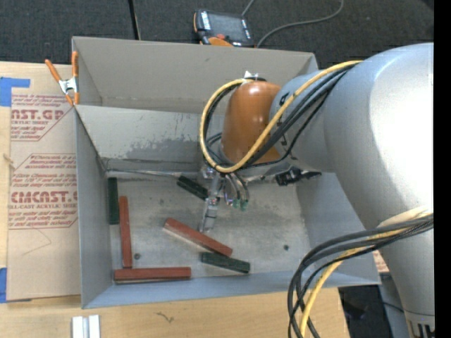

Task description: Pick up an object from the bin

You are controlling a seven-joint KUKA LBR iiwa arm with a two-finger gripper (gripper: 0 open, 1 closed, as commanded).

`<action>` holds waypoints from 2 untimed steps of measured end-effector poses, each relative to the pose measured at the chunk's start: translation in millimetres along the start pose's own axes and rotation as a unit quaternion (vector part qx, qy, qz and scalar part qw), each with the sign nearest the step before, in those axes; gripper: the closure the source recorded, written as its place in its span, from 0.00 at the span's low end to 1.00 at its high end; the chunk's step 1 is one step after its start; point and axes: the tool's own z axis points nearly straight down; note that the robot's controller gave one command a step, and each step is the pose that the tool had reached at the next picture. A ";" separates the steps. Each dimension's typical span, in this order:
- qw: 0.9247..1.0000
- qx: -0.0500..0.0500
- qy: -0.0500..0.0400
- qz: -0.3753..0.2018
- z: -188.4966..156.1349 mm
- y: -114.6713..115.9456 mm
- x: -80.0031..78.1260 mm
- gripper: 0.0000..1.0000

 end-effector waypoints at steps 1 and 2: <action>1.000 0.001 0.000 0.000 -0.9 -0.2 -0.5 1.00; 0.999 0.000 -0.004 -0.034 -158.5 -1.7 18.6 1.00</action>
Offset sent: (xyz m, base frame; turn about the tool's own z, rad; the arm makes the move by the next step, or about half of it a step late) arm 0.0000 0.0000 0.0000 0.0000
